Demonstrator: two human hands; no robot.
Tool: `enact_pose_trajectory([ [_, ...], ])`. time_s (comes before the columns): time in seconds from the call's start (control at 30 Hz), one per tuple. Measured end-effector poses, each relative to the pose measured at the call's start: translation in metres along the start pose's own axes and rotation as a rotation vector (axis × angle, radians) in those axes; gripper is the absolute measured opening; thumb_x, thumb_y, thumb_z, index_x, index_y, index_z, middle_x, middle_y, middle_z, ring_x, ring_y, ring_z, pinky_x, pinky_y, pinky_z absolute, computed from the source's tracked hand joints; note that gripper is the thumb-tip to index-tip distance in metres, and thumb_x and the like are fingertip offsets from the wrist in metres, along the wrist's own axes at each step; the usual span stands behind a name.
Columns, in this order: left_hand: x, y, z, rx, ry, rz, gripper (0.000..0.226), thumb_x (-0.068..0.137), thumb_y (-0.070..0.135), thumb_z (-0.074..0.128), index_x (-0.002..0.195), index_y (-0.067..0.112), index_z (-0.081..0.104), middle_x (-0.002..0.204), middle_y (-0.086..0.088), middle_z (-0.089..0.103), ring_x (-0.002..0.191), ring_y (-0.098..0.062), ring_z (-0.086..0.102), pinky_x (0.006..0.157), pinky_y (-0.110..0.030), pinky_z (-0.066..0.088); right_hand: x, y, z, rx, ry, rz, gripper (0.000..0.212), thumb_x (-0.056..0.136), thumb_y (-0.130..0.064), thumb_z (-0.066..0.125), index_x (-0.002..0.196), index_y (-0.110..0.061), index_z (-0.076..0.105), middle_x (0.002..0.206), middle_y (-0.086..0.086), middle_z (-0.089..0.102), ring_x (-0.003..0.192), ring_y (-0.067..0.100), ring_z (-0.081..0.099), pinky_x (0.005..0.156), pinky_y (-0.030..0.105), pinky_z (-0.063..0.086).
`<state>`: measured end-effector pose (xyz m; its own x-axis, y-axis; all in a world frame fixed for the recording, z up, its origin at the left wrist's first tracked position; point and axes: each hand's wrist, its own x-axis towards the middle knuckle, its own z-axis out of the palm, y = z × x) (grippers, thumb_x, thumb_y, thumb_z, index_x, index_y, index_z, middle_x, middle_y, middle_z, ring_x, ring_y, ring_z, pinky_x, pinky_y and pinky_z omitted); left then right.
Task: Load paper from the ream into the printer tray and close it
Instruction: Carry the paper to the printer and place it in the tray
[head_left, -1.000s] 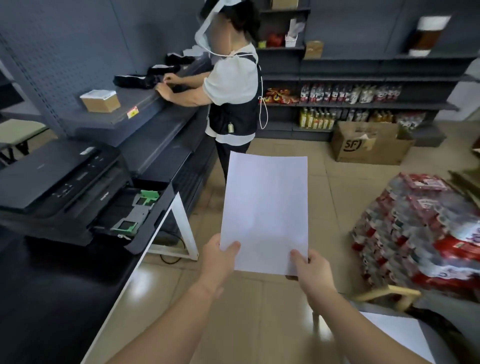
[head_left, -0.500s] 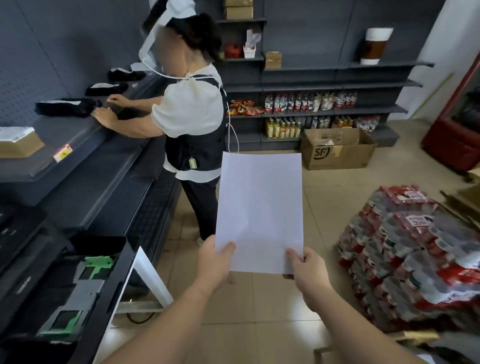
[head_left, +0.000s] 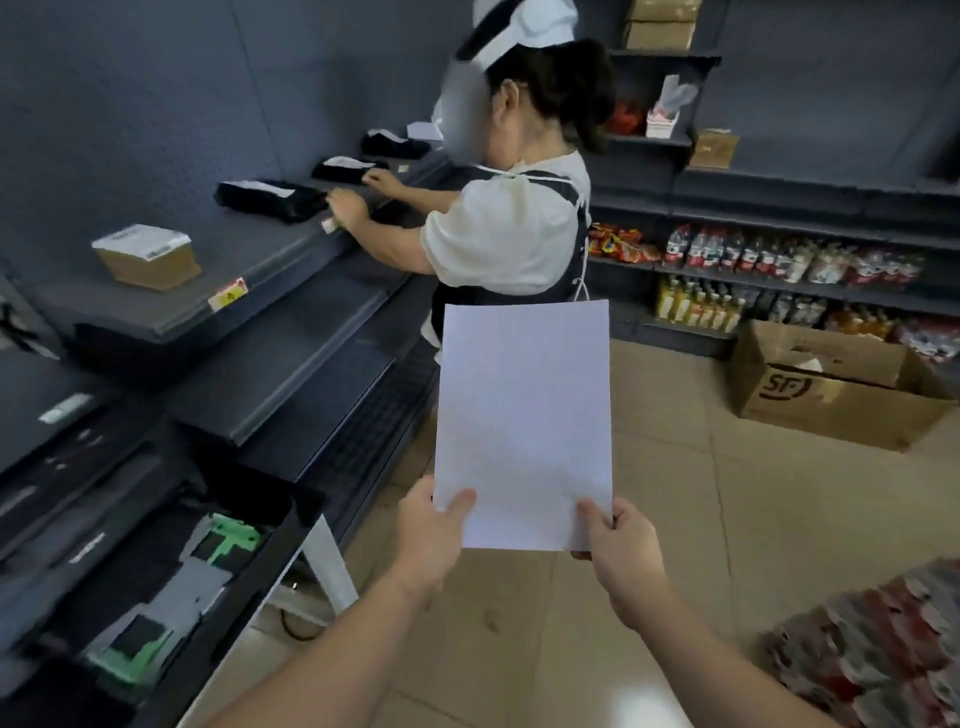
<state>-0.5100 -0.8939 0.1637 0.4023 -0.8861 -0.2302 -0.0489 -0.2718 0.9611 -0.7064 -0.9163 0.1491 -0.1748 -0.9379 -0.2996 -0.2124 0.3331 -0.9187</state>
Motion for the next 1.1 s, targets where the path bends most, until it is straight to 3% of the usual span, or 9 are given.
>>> enact_pose_trajectory([
  [0.13, 0.028, -0.001, -0.042, -0.047, 0.229, -0.086, 0.005, 0.091, 0.016, 0.069, 0.094, 0.019, 0.069, 0.090, 0.004, 0.076, 0.082, -0.013, 0.071, 0.073, -0.034, 0.060, 0.045, -0.033, 0.058, -0.125, -0.210, -0.106, 0.018, 0.095, -0.027, 0.061, 0.079, -0.018, 0.062, 0.080, 0.008, 0.067, 0.068, 0.025, 0.063, 0.061, 0.038, 0.052],
  [0.27, 0.031, -0.015, -0.100, -0.142, 0.466, -0.151, 0.010, 0.093, 0.011, 0.067, 0.103, 0.012, 0.068, 0.097, -0.001, 0.073, 0.081, -0.009, 0.067, 0.066, -0.027, 0.055, 0.055, -0.051, 0.139, -0.166, -0.489, -0.159, 0.012, 0.093, -0.033, 0.060, 0.086, -0.027, 0.067, 0.090, 0.004, 0.072, 0.083, 0.028, 0.069, 0.074, 0.048, 0.059],
  [0.4, 0.018, -0.036, -0.160, -0.244, 0.702, -0.226, 0.013, 0.093, 0.015, 0.065, 0.105, 0.010, 0.069, 0.104, -0.007, 0.074, 0.091, -0.022, 0.070, 0.078, -0.040, 0.059, 0.037, -0.057, 0.219, -0.230, -0.699, -0.193, 0.010, 0.095, -0.028, 0.060, 0.090, -0.024, 0.067, 0.093, 0.000, 0.073, 0.088, 0.024, 0.068, 0.083, 0.052, 0.059],
  [0.5, 0.009, -0.049, -0.200, -0.301, 0.822, -0.262, 0.010, 0.097, 0.016, 0.060, 0.100, 0.014, 0.069, 0.104, -0.007, 0.073, 0.093, -0.024, 0.069, 0.085, -0.046, 0.059, 0.019, -0.059, 0.275, -0.261, -0.828, -0.206, 0.009, 0.097, -0.024, 0.059, 0.097, -0.020, 0.067, 0.099, 0.002, 0.072, 0.089, 0.019, 0.067, 0.079, 0.046, 0.059],
  [0.57, 0.006, -0.060, -0.227, -0.319, 0.889, -0.279, 0.010, 0.098, 0.016, 0.057, 0.098, 0.016, 0.066, 0.101, -0.005, 0.071, 0.087, -0.019, 0.067, 0.071, -0.037, 0.061, 0.006, -0.057, 0.309, -0.281, -0.891, -0.201, 0.010, 0.097, -0.023, 0.058, 0.100, -0.017, 0.067, 0.100, 0.003, 0.071, 0.090, 0.019, 0.066, 0.069, 0.037, 0.058],
  [0.63, 0.006, -0.071, -0.250, -0.324, 0.936, -0.309, 0.011, 0.099, 0.017, 0.055, 0.102, 0.014, 0.065, 0.100, -0.002, 0.068, 0.084, -0.015, 0.064, 0.055, -0.024, 0.055, -0.005, -0.054, 0.338, -0.312, -0.931, -0.204, 0.010, 0.095, -0.027, 0.059, 0.091, -0.021, 0.066, 0.095, 0.003, 0.072, 0.089, 0.024, 0.067, 0.073, 0.045, 0.060],
  [0.77, 0.009, -0.097, -0.277, -0.309, 0.969, -0.396, 0.014, 0.097, 0.019, 0.055, 0.105, 0.015, 0.066, 0.101, -0.002, 0.070, 0.090, -0.020, 0.066, 0.065, -0.030, 0.054, -0.012, -0.043, 0.376, -0.394, -0.989, -0.168, 0.009, 0.093, -0.030, 0.060, 0.087, -0.028, 0.066, 0.092, -0.002, 0.072, 0.089, 0.023, 0.068, 0.084, 0.054, 0.059],
  [0.97, 0.012, -0.128, -0.275, -0.333, 0.972, -0.540, 0.012, 0.089, 0.018, 0.057, 0.088, 0.014, 0.069, 0.088, -0.011, 0.073, 0.070, -0.020, 0.064, 0.062, -0.031, 0.054, -0.012, -0.018, 0.390, -0.530, -1.004, -0.108, 0.017, 0.096, -0.018, 0.060, 0.080, -0.023, 0.064, 0.089, 0.008, 0.071, 0.080, 0.027, 0.066, 0.076, 0.051, 0.059],
  [1.1, 0.015, -0.150, -0.263, -0.348, 0.961, -0.663, 0.015, 0.082, 0.016, 0.056, 0.088, 0.013, 0.070, 0.082, -0.005, 0.074, 0.073, -0.022, 0.069, 0.062, -0.031, 0.056, 0.001, 0.003, 0.394, -0.644, -1.013, -0.102, 0.016, 0.095, -0.014, 0.060, 0.081, -0.017, 0.066, 0.084, 0.011, 0.073, 0.073, 0.027, 0.067, 0.060, 0.044, 0.061],
])
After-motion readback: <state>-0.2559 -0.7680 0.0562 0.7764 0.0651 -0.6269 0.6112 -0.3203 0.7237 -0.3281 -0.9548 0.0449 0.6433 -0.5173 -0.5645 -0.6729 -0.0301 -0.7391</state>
